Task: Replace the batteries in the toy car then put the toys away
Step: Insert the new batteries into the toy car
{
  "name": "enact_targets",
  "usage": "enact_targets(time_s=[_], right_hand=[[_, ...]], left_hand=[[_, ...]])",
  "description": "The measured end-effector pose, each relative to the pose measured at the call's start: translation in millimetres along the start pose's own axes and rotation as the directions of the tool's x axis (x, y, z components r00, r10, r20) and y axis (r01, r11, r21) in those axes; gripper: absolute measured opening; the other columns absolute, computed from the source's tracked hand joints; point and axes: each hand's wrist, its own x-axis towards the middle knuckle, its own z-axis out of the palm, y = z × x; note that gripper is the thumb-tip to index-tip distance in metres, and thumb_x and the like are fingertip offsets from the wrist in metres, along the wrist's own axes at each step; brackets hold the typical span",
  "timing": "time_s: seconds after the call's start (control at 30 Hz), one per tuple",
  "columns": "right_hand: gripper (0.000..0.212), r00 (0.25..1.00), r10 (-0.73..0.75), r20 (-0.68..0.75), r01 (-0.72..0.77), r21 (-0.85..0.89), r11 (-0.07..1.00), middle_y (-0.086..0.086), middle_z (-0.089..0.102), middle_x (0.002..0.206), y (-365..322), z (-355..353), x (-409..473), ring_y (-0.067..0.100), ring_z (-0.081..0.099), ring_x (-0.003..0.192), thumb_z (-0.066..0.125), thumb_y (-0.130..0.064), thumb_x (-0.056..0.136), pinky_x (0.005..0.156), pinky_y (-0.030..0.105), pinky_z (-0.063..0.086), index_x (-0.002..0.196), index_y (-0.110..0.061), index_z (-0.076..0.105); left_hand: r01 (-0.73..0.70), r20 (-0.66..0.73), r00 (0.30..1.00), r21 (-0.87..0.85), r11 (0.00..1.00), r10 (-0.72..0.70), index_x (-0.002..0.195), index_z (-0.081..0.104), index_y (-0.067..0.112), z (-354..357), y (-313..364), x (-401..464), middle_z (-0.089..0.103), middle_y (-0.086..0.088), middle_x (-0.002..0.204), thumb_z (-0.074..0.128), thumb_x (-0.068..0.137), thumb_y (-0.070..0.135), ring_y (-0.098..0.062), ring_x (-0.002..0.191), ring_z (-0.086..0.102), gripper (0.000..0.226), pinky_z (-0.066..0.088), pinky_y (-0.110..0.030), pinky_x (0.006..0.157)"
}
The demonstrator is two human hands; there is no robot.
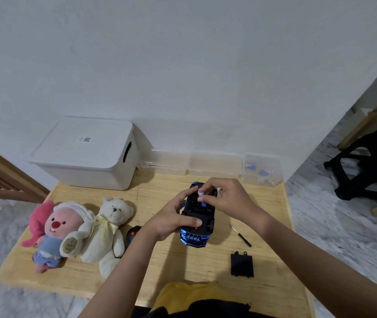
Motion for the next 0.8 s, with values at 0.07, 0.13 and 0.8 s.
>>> enact_targets(time_s=[0.07,0.13,0.8], right_hand=[[0.013,1.000,0.016,-0.002,-0.015,0.024,1.000,-0.010,0.069,0.071,-0.5,-2.5,0.0,-0.007,0.054,0.051,0.080,-0.019,0.071,0.052,0.003,0.036,0.078,-0.024,0.071],[0.012,0.999,0.040,0.028,-0.041,0.029,0.999,-0.008,0.070,0.073,-1.7,-5.5,1.5,-0.007,0.054,0.052,0.081,-0.019,0.071,0.052,0.003,0.036,0.078,-0.022,0.072],[0.020,0.970,0.014,0.241,0.076,-0.363,0.929,-0.009,0.059,0.087,-12.1,-8.3,15.2,0.010,0.056,0.082,0.069,-0.030,0.082,0.072,0.037,0.050,0.102,-0.029,0.073]], left_hand=[[0.005,-0.001,1.000,0.000,1.000,-0.005,0.135,0.045,0.039,-0.1,1.3,-0.1,0.049,-0.018,0.132,0.083,0.054,0.017,-0.041,0.113,0.058,0.092,0.042,-0.068,0.093],[0.011,0.000,1.000,0.010,1.000,-0.011,0.134,0.046,0.040,-0.6,1.4,0.3,0.050,-0.017,0.131,0.083,0.054,0.018,-0.040,0.112,0.059,0.091,0.043,-0.068,0.093],[0.011,0.002,1.000,0.028,1.000,-0.012,0.133,0.047,0.041,3.7,9.2,7.6,0.050,-0.018,0.131,0.082,0.053,0.016,-0.044,0.112,0.058,0.091,0.042,-0.070,0.091]])
